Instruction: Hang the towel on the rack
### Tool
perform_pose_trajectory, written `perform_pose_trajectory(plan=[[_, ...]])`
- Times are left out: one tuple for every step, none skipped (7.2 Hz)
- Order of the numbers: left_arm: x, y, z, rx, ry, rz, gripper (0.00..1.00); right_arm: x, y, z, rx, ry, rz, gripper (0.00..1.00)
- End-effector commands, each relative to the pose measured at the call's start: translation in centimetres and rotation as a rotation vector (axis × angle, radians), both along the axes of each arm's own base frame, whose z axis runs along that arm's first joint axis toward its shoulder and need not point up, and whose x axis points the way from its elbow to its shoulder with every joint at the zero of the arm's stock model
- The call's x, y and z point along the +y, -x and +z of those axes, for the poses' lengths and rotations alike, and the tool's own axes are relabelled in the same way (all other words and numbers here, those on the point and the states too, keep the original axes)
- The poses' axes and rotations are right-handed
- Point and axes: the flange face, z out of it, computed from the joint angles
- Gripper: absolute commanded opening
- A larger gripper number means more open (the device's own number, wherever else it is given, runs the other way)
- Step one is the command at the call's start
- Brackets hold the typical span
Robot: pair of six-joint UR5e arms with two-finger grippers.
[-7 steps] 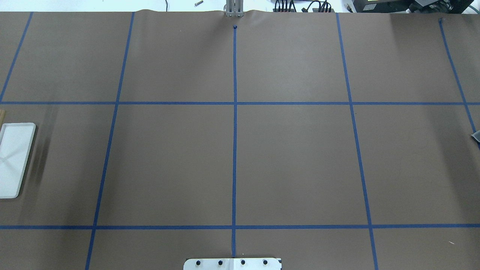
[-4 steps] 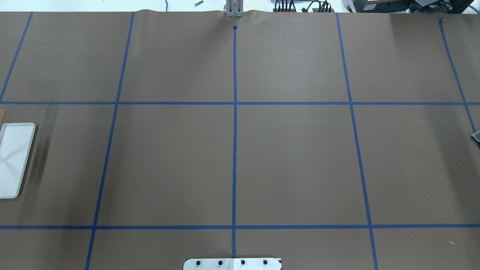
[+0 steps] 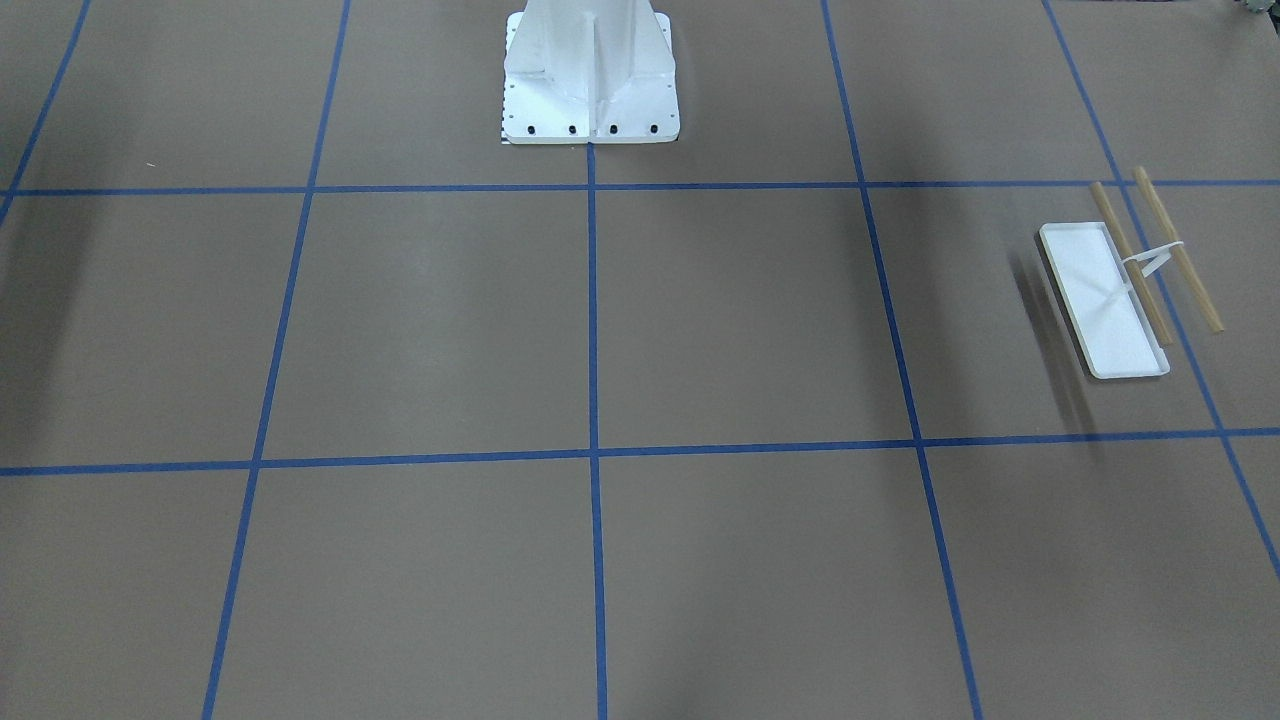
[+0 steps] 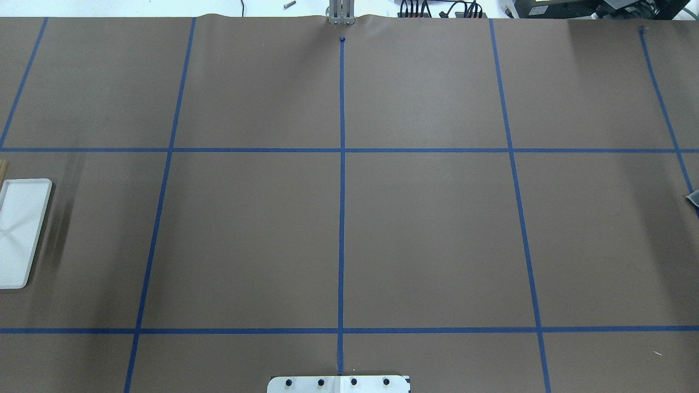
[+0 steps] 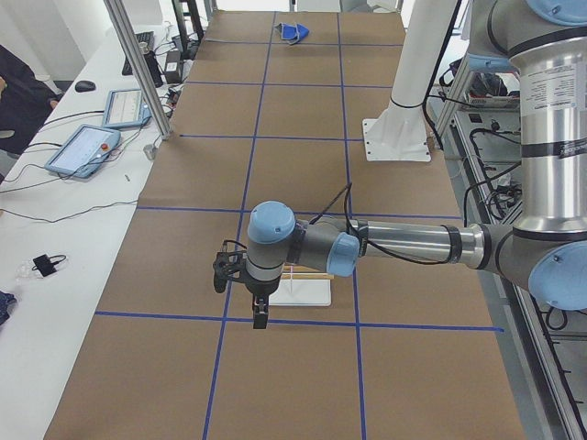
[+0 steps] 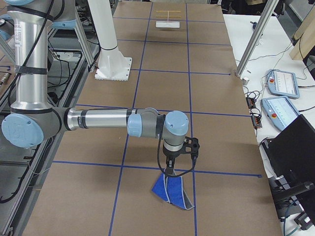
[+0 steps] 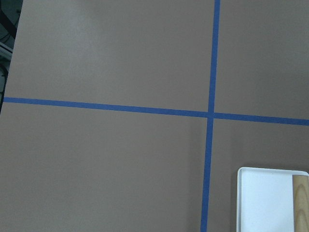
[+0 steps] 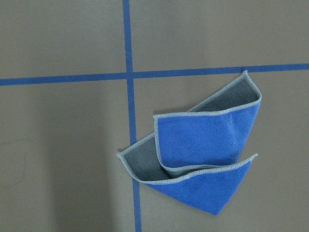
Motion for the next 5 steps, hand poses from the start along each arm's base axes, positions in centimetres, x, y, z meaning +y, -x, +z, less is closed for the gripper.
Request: perform_pose_trajectory(plan=[[-0.07, -0.06, 0.0, 0.001, -0.004, 0.002, 0.98, -0.32, 0.2, 0.01, -0.026, 0.006, 0.003, 1.0], [-0.08, -0.06, -0.15, -0.003, -0.02, 0.018, 0.99, -0.24, 0.25, 0.16, -0.043, 0.005, 0.001, 1.0], [-0.01, -0.06, -0.01, -0.005, -0.023, 0.027, 0.99, -0.1, 0.48, 0.15, -0.075, 0.008, 0.002, 1.0], [0.22, -0.06, 0.35, -0.005, -0.016, 0.028, 0.99, 0.05, 0.81, 0.3, -0.123, 0.013, 0.001, 1.0], [0.21, -0.06, 0.28, -0.005, -0.018, 0.028, 0.99, -0.18, 0.69, 0.0, -0.106, 0.007, 0.003, 1.0]])
